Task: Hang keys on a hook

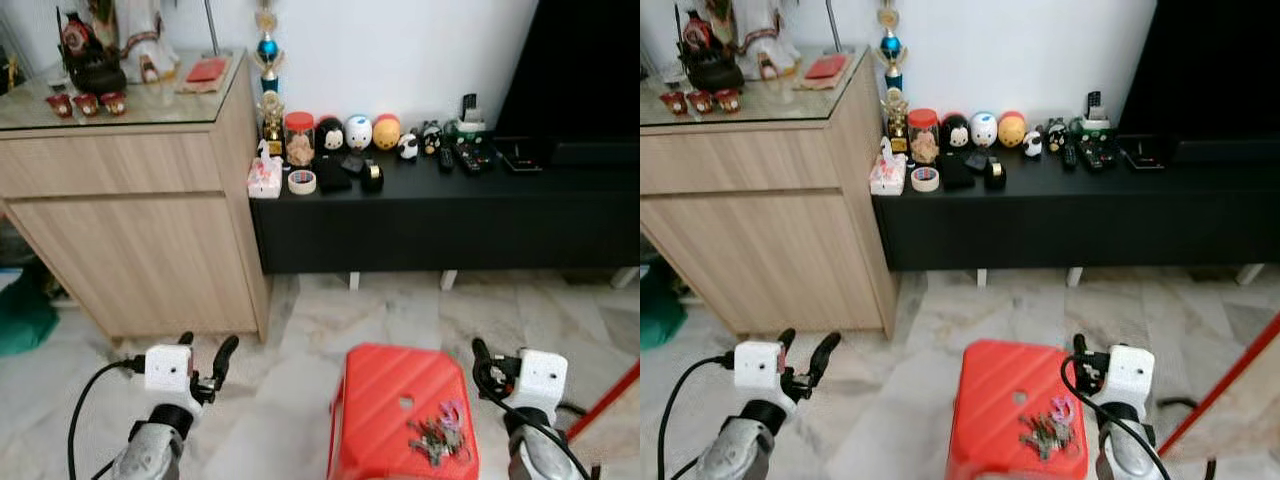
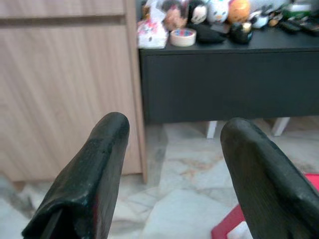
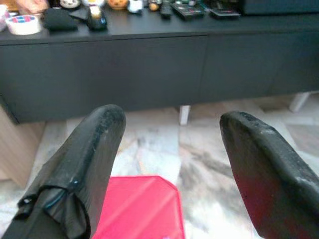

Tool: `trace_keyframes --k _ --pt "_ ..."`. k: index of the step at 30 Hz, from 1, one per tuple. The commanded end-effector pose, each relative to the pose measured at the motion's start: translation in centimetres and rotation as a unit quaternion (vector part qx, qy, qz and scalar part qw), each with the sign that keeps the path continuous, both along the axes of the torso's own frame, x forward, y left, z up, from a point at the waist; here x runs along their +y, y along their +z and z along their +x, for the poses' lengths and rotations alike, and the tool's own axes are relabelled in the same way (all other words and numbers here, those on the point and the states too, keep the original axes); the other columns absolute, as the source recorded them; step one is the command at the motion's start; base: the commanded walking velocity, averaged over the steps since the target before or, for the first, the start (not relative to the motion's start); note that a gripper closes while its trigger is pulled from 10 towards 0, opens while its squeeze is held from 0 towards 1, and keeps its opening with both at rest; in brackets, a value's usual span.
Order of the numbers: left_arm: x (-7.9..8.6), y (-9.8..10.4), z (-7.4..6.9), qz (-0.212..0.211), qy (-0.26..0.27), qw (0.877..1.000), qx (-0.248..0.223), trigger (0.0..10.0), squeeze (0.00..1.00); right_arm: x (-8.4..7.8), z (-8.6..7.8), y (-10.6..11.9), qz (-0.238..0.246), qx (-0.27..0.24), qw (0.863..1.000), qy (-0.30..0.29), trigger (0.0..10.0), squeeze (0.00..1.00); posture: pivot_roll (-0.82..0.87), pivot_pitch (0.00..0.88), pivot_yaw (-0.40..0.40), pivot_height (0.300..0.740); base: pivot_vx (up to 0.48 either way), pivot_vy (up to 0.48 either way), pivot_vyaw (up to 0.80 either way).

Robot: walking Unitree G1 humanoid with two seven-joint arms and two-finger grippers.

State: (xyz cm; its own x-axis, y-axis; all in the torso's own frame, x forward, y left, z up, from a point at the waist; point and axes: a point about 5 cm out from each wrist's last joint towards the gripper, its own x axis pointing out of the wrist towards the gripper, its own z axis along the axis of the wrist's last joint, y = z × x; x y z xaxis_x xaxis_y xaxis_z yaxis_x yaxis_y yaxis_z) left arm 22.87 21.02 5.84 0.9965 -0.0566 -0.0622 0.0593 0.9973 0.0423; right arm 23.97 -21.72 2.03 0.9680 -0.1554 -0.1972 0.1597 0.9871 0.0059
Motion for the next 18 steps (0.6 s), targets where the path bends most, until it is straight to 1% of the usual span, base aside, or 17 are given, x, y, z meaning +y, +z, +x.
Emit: trace_keyframes --k 1,8,10,14,16,18 --pt "0.2 0.0 -0.2 0.006 0.002 1.0 0.002 10.0 0.0 0.3 0.2 0.4 0.002 -0.012 1.0 0.006 10.0 0.0 0.02 0.0 -0.024 0.726 0.0 0.0 0.0" --pt "0.0 0.0 -0.2 0.006 -0.001 1.0 -0.001 10.0 0.0 0.3 0.2 0.4 -0.018 -0.008 1.0 0.013 10.0 0.0 0.02 0.0 -0.018 0.726 0.0 0.0 0.0" --pt "0.3 0.1 -0.2 0.01 0.005 1.0 -0.005 10.0 0.0 0.3 0.2 0.3 -0.038 0.003 0.999 0.021 10.0 0.0 0.02 0.0 -0.016 0.726 0.0 0.0 0.0" --pt "0.7 0.3 -0.2 0.014 0.008 1.0 -0.006 10.0 0.0 0.2 0.3 0.0 -0.044 0.014 0.999 0.015 10.0 0.0 0.02 0.0 -0.015 0.726 0.0 0.0 0.0" --pt "1.3 0.4 -0.4 0.017 0.012 1.0 -0.006 10.0 0.0 0.1 0.3 -0.1 -0.04 0.017 0.999 0.012 10.0 0.0 0.02 0.0 -0.013 0.707 0.0 0.0 0.0" --pt "1.5 0.4 -0.4 0.02 0.012 1.0 -0.005 10.0 0.0 0.2 0.3 -0.1 -0.041 0.018 0.999 0.013 10.0 0.0 0.02 0.0 -0.011 0.697 0.0 0.0 0.0"
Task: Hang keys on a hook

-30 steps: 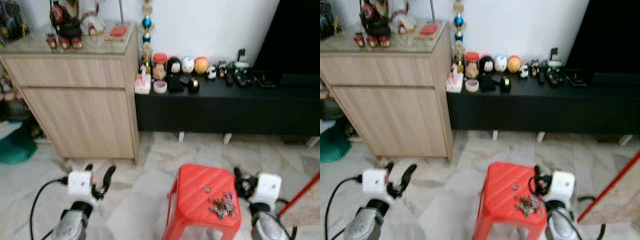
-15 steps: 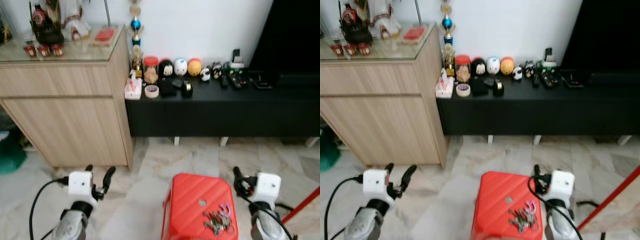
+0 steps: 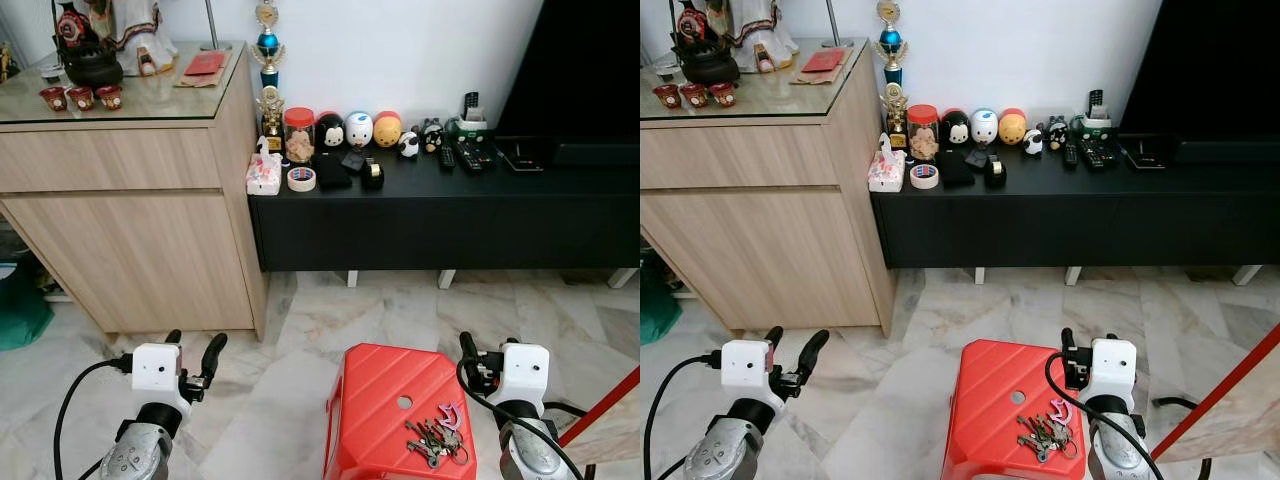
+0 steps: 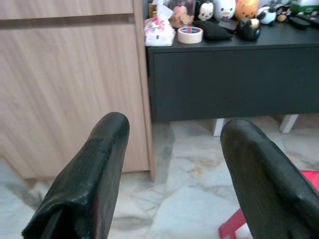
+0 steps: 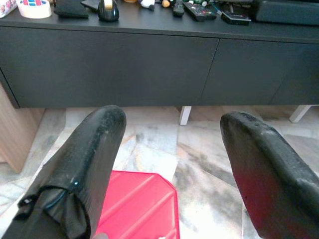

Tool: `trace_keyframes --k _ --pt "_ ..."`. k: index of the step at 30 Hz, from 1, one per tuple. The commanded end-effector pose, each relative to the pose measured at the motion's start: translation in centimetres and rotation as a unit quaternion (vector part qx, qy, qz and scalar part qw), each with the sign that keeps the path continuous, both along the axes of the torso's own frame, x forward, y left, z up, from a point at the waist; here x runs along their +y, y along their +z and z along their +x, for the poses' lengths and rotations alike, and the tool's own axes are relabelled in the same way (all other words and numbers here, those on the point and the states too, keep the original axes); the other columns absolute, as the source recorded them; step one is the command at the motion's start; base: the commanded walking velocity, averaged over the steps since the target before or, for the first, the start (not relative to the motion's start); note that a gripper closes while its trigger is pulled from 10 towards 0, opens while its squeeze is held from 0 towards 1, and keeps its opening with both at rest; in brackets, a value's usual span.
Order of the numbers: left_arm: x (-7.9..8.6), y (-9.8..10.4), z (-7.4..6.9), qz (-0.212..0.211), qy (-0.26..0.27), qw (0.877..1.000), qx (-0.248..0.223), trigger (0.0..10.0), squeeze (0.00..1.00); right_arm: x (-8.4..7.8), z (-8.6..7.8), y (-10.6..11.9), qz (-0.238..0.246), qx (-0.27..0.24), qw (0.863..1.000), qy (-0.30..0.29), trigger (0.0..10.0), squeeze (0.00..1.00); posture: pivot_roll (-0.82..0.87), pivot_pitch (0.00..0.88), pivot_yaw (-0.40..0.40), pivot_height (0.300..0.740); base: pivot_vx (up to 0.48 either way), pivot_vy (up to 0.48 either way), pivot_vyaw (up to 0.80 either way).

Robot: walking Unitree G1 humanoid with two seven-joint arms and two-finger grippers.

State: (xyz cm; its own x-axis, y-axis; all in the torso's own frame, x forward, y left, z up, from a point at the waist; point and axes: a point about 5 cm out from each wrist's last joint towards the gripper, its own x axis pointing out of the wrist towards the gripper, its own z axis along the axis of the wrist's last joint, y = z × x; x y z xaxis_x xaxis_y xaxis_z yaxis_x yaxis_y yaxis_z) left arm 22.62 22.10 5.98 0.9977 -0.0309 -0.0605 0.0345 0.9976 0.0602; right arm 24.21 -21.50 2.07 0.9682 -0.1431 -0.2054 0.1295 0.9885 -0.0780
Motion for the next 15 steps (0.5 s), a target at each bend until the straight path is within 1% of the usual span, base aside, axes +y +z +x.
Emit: trace_keyframes --k 1,5,7,8,9,15 --pt "0.64 0.23 -0.29 0.016 0.002 1.0 -0.002 10.0 0.0 -0.01 0.06 -0.18 -0.003 0.009 1.0 -0.001 10.0 0.0 0.02 0.0 -0.01 0.687 0.0 0.0 0.0" --pt "0.78 0.24 -0.34 0.017 0.005 1.0 -0.002 10.0 0.0 0.03 0.03 -0.25 -0.007 0.01 1.0 -0.001 10.0 0.0 0.02 0.0 -0.009 0.672 0.0 0.0 0.0" --pt "0.63 0.24 -0.34 0.017 0.004 1.0 -0.003 10.0 0.0 0.06 0.01 -0.4 -0.008 0.015 1.0 0.001 10.0 0.0 0.03 0.0 -0.01 0.652 0.0 0.0 0.0" --pt "0.63 0.24 -0.34 0.017 0.004 1.0 -0.003 10.0 0.0 0.06 0.01 -0.4 -0.008 0.015 1.0 0.001 10.0 0.0 0.03 0.0 -0.01 0.652 0.0 0.0 0.0" --pt "0.49 0.24 -0.3 0.016 0.002 1.0 -0.002 10.0 0.0 0.09 0.04 -0.35 -0.009 0.014 1.0 0.004 10.0 0.0 0.03 0.0 -0.011 0.642 0.0 0.0 0.0" --pt "0.28 0.15 -0.37 0.015 0.002 1.0 0.0 10.0 0.0 -0.16 -0.14 -0.56 -0.007 0.021 1.0 0.0 10.0 0.0 0.03 0.0 -0.017 0.642 0.0 0.0 0.0"
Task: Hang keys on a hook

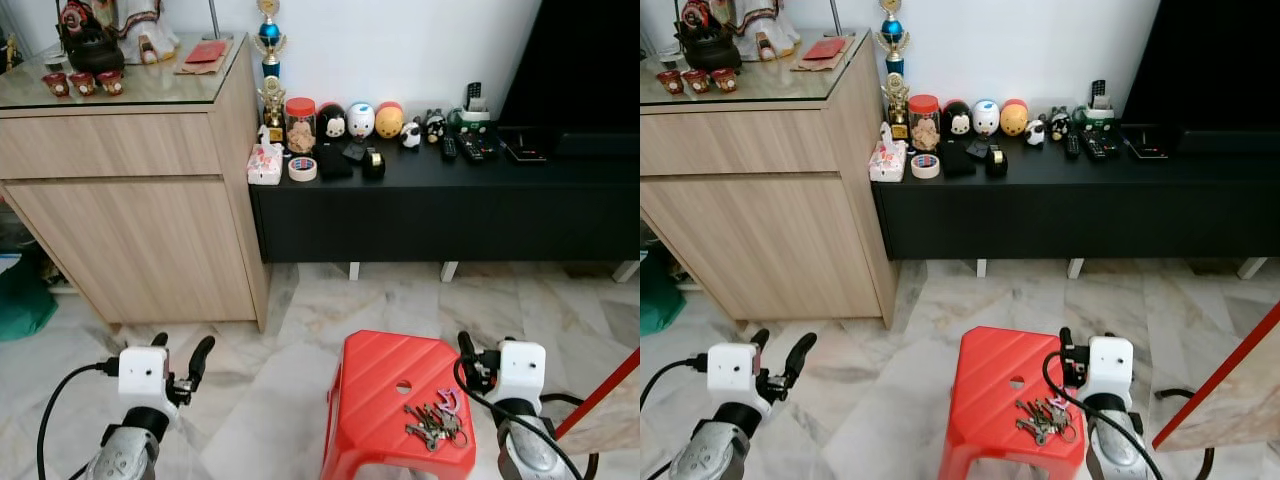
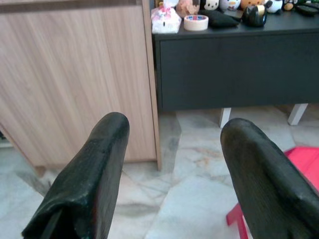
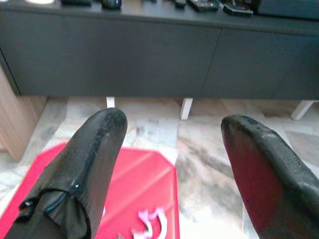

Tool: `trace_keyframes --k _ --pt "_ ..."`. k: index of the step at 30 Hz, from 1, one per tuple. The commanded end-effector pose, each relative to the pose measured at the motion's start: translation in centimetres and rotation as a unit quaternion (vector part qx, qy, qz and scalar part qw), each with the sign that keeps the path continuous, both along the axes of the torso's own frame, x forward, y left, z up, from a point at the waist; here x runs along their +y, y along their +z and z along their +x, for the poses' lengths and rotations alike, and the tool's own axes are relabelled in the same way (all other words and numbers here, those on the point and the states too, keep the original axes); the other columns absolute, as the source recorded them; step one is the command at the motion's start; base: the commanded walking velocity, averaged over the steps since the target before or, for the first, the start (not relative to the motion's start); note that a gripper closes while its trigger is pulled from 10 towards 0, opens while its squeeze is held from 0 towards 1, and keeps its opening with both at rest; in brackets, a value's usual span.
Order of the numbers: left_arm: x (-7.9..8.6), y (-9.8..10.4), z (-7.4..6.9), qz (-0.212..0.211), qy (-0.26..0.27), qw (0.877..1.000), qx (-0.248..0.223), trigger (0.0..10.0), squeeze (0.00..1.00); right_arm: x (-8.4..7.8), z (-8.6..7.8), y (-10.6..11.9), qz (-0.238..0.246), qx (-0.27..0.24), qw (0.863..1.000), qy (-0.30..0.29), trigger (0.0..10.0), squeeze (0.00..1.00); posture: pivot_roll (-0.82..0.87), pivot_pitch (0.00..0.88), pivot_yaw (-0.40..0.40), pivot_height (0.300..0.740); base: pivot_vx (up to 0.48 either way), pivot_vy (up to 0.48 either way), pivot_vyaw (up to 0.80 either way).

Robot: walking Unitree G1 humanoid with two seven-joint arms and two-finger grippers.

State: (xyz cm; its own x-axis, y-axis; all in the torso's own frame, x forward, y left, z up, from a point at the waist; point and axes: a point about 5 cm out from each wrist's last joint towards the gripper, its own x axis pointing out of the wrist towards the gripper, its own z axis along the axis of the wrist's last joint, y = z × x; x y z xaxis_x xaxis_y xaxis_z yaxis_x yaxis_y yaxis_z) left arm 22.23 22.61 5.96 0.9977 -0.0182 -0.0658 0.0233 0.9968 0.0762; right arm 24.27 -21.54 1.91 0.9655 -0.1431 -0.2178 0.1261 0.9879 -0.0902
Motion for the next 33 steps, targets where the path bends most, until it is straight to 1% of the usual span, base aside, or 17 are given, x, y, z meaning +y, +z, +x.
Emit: trace_keyframes --k 1,8,23,26,28,30,31,33 --pt "-0.24 0.16 -0.01 0.007 -0.004 1.0 -0.002 10.0 0.0 -0.09 -0.21 -0.46 0.001 0.016 1.0 0.002 10.0 0.0 0.03 0.0 -0.017 0.642 0.0 0.0 0.0" --pt "-0.26 0.17 -0.25 0.01 -0.003 1.0 0.001 10.0 0.0 -0.02 -0.11 -0.69 0.009 0.027 0.999 0.021 10.0 0.0 0.04 0.0 -0.02 0.642 0.0 0.0 0.0" --pt "-0.29 0.24 -0.43 0.011 -0.003 1.0 0.006 10.0 0.0 0.16 -0.02 -0.84 0.014 0.034 0.999 0.028 10.0 0.0 0.05 0.0 -0.014 0.642 0.0 0.0 0.0" --pt "-0.28 0.18 -0.5 0.011 -0.003 1.0 0.008 10.0 0.0 0.12 -0.07 -1.21 0.013 0.054 0.998 0.026 10.0 0.0 0.04 0.0 -0.013 0.642 0.0 0.0 0.0" --pt "-0.29 0.13 -0.52 0.012 -0.003 1.0 0.009 10.0 0.0 0.22 -0.04 -1.36 0.016 0.058 0.998 0.029 10.0 0.0 0.04 0.0 -0.013 0.632 0.0 0.0 0.0" --pt "-0.38 0.1 -0.57 0.012 -0.005 1.0 0.011 10.0 0.0 0.29 -0.02 -1.29 0.01 0.058 0.998 0.034 10.0 0.0 0.04 0.0 -0.011 0.617 0.0 0.0 0.0" --pt "-0.43 0.09 -0.61 0.012 -0.005 1.0 0.011 10.0 0.0 0.41 -0.06 -0.95 0.015 0.038 0.998 0.038 10.0 0.0 0.04 0.0 -0.012 0.612 0.0 0.0 0.0" --pt "-0.46 0.08 -0.64 0.011 -0.005 1.0 0.011 10.0 0.0 0.43 -0.1 -0.86 0.018 0.033 0.999 0.038 10.0 0.0 0.04 0.0 -0.012 0.612 0.0 0.0 0.0"
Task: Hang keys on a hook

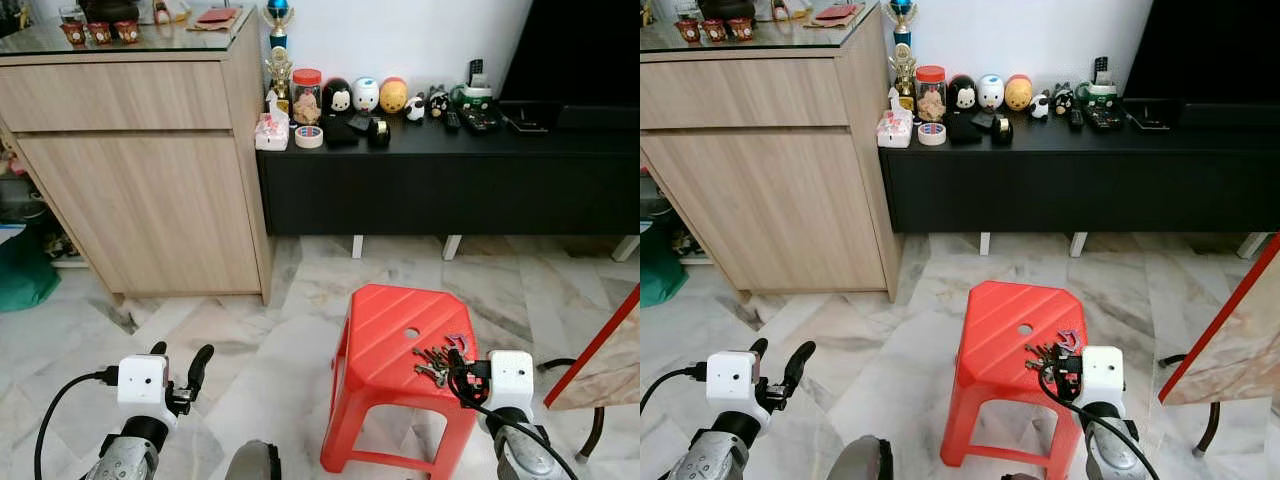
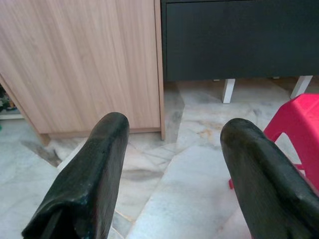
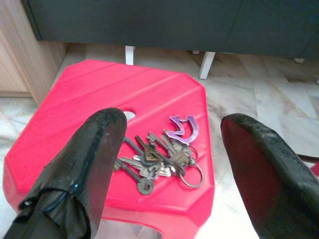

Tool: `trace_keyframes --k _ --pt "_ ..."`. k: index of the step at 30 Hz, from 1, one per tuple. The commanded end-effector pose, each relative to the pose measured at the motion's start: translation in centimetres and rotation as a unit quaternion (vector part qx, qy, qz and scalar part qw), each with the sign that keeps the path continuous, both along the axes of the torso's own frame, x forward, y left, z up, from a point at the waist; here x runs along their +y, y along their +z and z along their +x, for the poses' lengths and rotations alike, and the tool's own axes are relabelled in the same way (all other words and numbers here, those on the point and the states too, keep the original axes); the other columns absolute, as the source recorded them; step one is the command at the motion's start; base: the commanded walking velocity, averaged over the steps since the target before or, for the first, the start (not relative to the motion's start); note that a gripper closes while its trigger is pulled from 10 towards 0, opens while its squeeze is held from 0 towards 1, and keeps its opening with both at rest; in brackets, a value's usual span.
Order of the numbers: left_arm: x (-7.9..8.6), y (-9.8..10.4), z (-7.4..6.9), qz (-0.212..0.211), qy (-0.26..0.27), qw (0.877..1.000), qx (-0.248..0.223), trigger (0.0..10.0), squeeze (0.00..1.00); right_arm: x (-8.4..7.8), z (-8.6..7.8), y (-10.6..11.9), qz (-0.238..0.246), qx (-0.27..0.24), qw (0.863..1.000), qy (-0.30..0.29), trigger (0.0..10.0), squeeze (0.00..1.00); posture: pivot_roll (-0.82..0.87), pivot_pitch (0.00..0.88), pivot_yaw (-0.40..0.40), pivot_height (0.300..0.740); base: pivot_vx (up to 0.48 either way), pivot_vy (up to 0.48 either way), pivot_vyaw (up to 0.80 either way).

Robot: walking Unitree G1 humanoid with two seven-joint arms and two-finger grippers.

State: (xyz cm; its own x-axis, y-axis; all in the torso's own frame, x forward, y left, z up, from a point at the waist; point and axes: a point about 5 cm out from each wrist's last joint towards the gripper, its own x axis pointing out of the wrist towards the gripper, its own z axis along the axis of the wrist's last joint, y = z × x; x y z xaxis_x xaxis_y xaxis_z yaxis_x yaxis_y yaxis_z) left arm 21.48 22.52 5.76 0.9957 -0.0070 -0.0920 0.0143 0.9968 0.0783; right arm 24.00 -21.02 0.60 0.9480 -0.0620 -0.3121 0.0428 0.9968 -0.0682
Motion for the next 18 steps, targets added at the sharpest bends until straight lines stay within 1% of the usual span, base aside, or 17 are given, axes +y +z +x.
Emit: trace_keyframes --k 1,10,14,15,16,18 --pt "-0.39 0.28 0.09 0.009 -0.011 1.0 -0.002 10.0 0.0 -0.1 0.16 0.4 0.003 -0.011 1.0 -0.002 10.0 0.0 0.04 0.0 -0.012 0.612 0.0 0.0 0.0" --pt "-0.74 0.1 -0.15 0.005 -0.015 1.0 0.004 10.0 0.0 0.29 0.04 0.17 0.005 0.002 1.0 0.012 10.0 0.0 0.03 0.0 -0.007 0.612 0.0 0.0 0.0" --pt "-0.76 0.09 -0.13 0.005 -0.016 1.0 0.005 10.0 0.0 0.15 -0.01 0.08 0.004 0.005 1.0 0.007 10.0 0.0 0.03 0.0 -0.006 0.612 0.0 0.0 0.0" --pt "-0.76 0.1 -0.11 0.006 -0.016 1.0 0.005 10.0 0.0 0.09 -0.02 -0.18 0.0 0.02 1.0 0.006 10.0 0.0 0.03 0.0 -0.005 0.612 0.0 0.0 0.0" --pt "-0.76 0.1 -0.07 0.006 -0.016 1.0 0.006 10.0 0.0 0.11 -0.02 -0.42 0.005 0.028 1.0 0.005 10.0 0.0 0.03 0.0 -0.005 0.603 0.0 0.0 0.0" --pt "-0.77 0.11 -0.04 0.006 -0.016 1.0 0.006 10.0 0.0 0.14 0.01 -0.39 0.001 0.028 1.0 0.01 10.0 0.0 0.03 0.0 -0.005 0.593 0.0 0.0 0.0"
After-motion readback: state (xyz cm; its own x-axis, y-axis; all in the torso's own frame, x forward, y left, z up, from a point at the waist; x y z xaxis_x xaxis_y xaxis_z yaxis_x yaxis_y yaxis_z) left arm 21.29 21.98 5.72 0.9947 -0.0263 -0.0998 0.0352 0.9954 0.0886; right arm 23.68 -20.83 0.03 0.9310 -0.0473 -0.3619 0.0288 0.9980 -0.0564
